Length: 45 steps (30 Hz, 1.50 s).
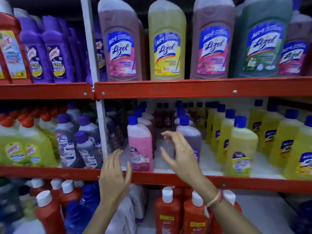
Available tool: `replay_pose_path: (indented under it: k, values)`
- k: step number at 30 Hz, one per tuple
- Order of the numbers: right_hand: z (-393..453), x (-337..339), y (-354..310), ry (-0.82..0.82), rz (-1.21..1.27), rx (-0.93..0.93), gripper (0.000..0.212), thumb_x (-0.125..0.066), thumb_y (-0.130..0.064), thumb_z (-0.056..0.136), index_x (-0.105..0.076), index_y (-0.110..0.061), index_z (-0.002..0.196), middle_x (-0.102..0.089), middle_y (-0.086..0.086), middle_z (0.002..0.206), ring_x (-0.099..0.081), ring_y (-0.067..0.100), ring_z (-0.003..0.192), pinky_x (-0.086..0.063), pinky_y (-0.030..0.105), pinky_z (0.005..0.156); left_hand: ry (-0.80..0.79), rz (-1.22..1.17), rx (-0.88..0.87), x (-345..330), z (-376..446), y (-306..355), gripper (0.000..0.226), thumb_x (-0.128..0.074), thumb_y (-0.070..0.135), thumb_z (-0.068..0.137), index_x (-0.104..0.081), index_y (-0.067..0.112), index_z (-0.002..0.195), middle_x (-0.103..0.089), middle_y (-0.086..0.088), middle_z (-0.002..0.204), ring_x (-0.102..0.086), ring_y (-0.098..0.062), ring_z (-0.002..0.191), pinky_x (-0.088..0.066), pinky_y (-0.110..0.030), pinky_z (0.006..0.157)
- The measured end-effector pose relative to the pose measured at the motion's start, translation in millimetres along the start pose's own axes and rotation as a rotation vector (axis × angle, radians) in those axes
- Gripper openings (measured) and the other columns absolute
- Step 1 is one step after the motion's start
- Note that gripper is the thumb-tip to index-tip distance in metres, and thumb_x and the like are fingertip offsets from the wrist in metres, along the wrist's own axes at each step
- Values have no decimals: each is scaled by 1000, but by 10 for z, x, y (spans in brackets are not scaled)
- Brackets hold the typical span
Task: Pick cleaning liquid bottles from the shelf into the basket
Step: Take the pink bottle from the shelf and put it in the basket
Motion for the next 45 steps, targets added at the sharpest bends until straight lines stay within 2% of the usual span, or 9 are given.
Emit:
replay_pose_path:
  k: [5,11,16,20,24,28,32,36,45]
  values:
    - [58,-823,502,-147,220,-421,81,-80,-32,72,-35,-17,137,-45,-6,123,-47,8,115,-39,23,98,-165,49,-58,-386,-69,-305,52,-35,42,89,-56,3,117,-64,-14,116,-57,-28,107,-39,-36,97]
    - [-117,-1464,819,-247,485,-688,72,-84,-43,61,-50,-23,121,-70,5,116,-69,17,99,-55,44,92,-313,51,-164,-728,-224,-478,61,-19,50,96,-56,9,121,-63,-7,119,-55,-22,113,-23,-37,109]
    - [-167,-1347,711,-81,443,-634,56,-80,-51,63,-49,-46,109,-71,-8,107,-69,11,96,-57,42,88,-352,60,-185,-786,-324,-563,52,-32,43,93,-50,11,131,-59,-5,128,-47,-20,125,-17,-37,111]
    - [-71,-915,305,112,77,-406,62,-68,-55,75,-40,-35,126,-62,-1,112,-61,17,98,-55,33,77,-329,35,-196,-759,-309,-551,48,-34,40,92,-51,12,127,-61,-4,120,-47,-19,120,-16,-36,112]
    - [-48,-434,-246,308,-505,-173,64,-64,-52,80,-41,-27,133,-52,8,91,-54,22,78,-45,31,45,-300,23,-174,-748,-297,-524,47,-35,41,92,-54,11,123,-62,-5,114,-51,-22,116,-19,-39,110]
    - [-232,-118,-536,407,-651,-121,62,-68,-47,78,-47,-23,130,-51,8,84,-51,19,65,-36,25,38,-294,20,-148,-732,-301,-504,48,-34,42,92,-55,10,119,-62,-7,112,-53,-26,113,-21,-40,109]
    - [-338,73,-417,307,-119,-221,65,-69,-54,70,-44,-32,126,-57,-3,103,-55,7,83,-52,20,58,-301,24,-134,-739,-306,-502,55,-25,48,94,-56,10,118,-62,-7,111,-53,-26,113,-20,-40,109]
    - [-431,-52,-279,63,650,-396,63,-85,-34,60,-55,-35,115,-71,-2,109,-69,20,102,-59,30,78,-325,39,-108,-788,-317,-517,71,-10,56,93,-57,8,117,-62,-9,112,-53,-27,113,-21,-42,110]
    - [-795,-199,-201,-298,1194,-596,81,-93,-35,49,-59,-5,115,-72,17,101,-67,35,93,-50,49,91,-333,95,-70,-836,-333,-523,79,-13,64,89,-56,5,120,-62,-14,118,-51,-31,118,-32,-49,108]
Point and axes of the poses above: each hand's wrist, its own z-axis towards the middle knuckle, its own x-axis out of the back of the hand, y = z × x, the point moved 10 cm from there along z, towards the middle knuckle
